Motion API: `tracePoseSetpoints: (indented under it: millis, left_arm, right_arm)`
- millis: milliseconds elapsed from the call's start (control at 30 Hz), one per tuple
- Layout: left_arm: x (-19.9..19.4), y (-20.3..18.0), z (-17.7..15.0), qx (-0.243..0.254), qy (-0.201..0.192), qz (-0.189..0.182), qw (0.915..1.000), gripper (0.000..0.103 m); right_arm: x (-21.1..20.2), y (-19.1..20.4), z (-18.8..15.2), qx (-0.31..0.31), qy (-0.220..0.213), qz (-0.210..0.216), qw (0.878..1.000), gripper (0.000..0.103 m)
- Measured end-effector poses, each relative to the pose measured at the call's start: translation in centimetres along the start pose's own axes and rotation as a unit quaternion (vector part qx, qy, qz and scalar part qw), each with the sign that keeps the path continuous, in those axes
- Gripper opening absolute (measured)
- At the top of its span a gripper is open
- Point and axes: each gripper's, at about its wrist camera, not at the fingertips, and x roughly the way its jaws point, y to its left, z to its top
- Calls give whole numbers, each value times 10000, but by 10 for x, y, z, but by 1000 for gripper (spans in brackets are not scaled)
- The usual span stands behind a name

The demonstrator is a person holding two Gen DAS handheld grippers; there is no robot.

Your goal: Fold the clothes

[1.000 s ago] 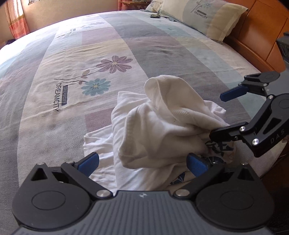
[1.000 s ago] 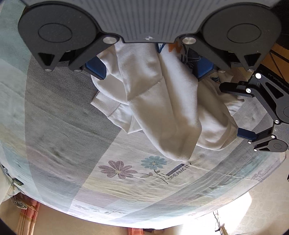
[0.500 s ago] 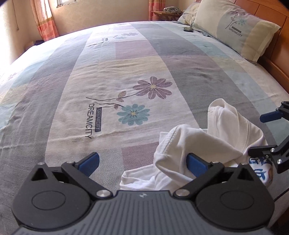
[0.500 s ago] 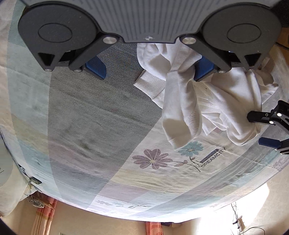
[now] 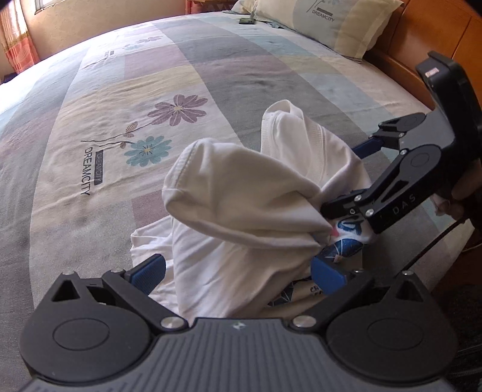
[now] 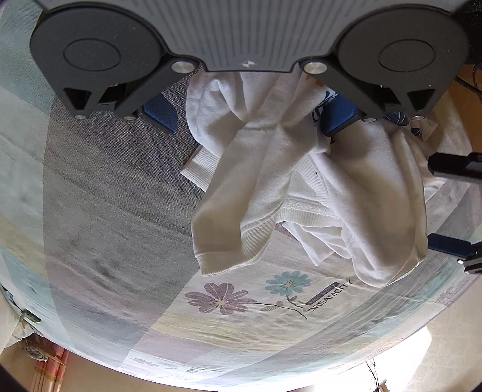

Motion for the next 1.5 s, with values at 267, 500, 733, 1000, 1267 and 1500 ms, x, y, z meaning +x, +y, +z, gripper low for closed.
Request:
tracePoseSetpoints:
  millis: [267, 500, 733, 1000, 1267, 1500]
  left_arm:
    - [-3, 36, 15, -423, -364, 1417, 9883, 102]
    - [-24, 52, 16, -722, -340, 1110, 9906, 101]
    - [-16, -13, 0, 492, 46, 125, 9987, 102]
    - [5, 0, 13, 151, 113, 449, 9988, 102]
    - [18, 22, 16, -4, 214, 561, 9982, 102]
    - [12, 87, 28, -593, -46, 1503, 9869, 100]
  right_arm:
    - [-14, 3, 6, -101, -225, -39, 9997, 103]
    - [-22, -3, 11, -19, -426, 73, 9991, 103]
    - [-25, -2, 17, -104, -533, 256, 9982, 103]
    - [-29, -6, 15, 33, -532, 369, 9979, 103]
    - [-32, -4, 19, 35, -570, 319, 9979, 103]
    - [-32, -8, 16, 427, -616, 161, 9971, 103]
